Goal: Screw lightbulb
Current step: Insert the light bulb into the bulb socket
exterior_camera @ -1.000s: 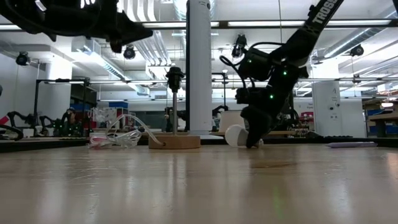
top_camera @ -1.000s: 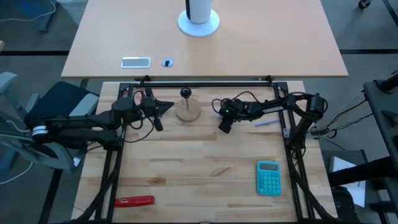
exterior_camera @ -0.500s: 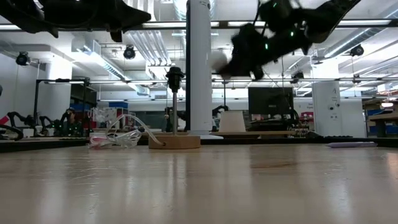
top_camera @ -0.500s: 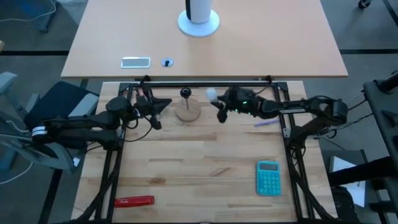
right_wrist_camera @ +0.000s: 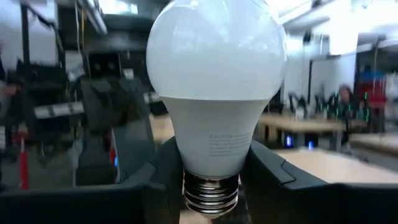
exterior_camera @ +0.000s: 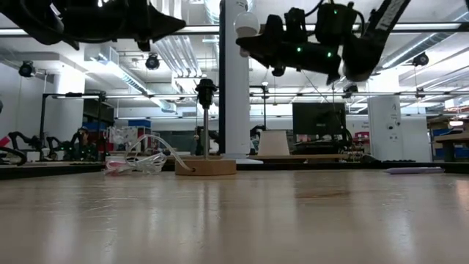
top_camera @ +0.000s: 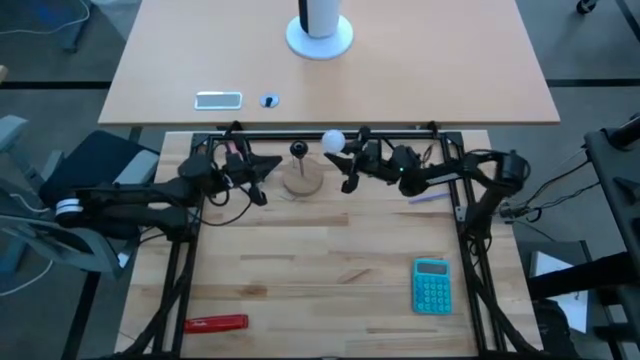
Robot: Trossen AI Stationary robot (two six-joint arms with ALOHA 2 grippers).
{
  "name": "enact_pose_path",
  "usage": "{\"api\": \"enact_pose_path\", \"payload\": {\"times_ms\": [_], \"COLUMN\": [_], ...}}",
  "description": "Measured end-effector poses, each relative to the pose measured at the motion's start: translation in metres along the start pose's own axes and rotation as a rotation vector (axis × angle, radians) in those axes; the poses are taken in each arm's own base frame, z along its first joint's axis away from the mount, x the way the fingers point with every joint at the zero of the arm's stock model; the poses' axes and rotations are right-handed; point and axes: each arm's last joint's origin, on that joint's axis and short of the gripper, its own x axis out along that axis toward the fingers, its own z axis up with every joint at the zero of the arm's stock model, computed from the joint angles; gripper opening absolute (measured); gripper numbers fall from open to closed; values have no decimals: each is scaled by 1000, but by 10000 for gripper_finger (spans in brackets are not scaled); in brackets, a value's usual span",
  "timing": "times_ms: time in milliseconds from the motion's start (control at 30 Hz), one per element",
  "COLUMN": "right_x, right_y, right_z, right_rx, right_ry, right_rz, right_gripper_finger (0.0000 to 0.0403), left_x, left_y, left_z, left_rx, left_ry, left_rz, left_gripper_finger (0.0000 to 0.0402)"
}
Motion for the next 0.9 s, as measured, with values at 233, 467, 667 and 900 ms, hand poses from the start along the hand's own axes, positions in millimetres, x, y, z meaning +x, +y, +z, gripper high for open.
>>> {"api": "enact_pose_path", "payload": {"times_ms": [233,467,667,900], "right_x": [7,46,72,74], "right_y": [-7,-26,-25,-27], "right_z": [-20,-3,16,18], "right_rx": [17,93,26,-18], "right_ry": [-13,21,58,57], "right_rz": [65,68,180,170], "right_gripper_finger": [110,110,110,110], "left_x": [8,40,66,74], "left_y": [17,26,36,40], "left_z": [-13,-12,-6,-2], "left_rx": [-24,-5,86,122], "left_ry": [52,82,253,286], "left_rz": [13,-109,-107,-110], "left_gripper_finger": [67,157,206,226]}}
